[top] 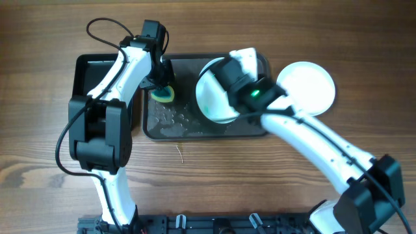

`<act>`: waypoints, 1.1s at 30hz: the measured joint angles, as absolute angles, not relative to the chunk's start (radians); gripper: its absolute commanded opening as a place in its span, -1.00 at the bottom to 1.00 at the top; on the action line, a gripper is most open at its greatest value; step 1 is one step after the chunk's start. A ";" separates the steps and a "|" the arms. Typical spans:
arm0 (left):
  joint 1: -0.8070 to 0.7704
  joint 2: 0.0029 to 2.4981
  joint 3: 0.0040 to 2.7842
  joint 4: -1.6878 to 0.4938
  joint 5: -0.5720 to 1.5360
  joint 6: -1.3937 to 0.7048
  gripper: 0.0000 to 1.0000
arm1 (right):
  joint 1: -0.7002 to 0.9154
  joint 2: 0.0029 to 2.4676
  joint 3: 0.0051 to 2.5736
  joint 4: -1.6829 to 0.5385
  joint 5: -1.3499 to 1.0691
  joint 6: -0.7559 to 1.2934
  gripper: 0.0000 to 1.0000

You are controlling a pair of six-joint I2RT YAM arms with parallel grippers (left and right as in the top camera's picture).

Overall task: Clean dirty plates on tray and stack at the side
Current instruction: 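Lift the third plate with the right gripper, move sponge aside, then stack the plate onto the plates right of the tray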

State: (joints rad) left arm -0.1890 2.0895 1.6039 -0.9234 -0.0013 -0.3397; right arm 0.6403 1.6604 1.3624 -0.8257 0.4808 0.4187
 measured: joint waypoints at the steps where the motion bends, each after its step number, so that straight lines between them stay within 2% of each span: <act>1: -0.189 2.090 1.604 -0.924 -0.001 -0.340 -0.92 | 0.603 1.660 1.362 -0.825 0.415 0.421 -0.92; 7: -0.189 2.090 1.604 -0.923 -0.001 -0.340 -0.92 | 0.301 1.660 1.362 -0.838 -0.043 0.416 -0.92; 12: -0.189 2.090 1.604 -0.924 -0.001 -0.340 -0.92 | 0.037 1.660 1.362 -0.897 -0.253 0.385 -0.91; 16: -0.189 2.090 1.604 -0.924 -0.001 -0.340 -0.92 | -0.165 1.660 1.362 -0.944 -0.263 0.353 -0.91; 21: -0.189 2.090 1.604 -0.924 -0.001 -0.340 -0.92 | -0.297 1.658 1.316 -0.911 -0.172 0.337 -0.91; 29: -0.189 2.090 1.604 -0.920 -0.001 -0.340 -0.92 | -0.319 1.658 1.117 -0.679 -0.107 0.339 -0.90; 30: -0.189 2.090 1.604 -0.920 -0.001 -0.340 -0.92 | -0.319 1.658 1.102 -0.656 -0.102 0.339 -0.75; 32: -0.189 2.090 1.604 -0.916 -0.001 -0.340 -0.92 | -0.319 1.660 1.072 -0.603 -0.096 0.340 -0.28; 33: -0.189 2.090 1.604 -0.915 -0.001 -0.340 -0.92 | -0.319 1.660 1.065 -0.596 -0.096 0.340 -0.11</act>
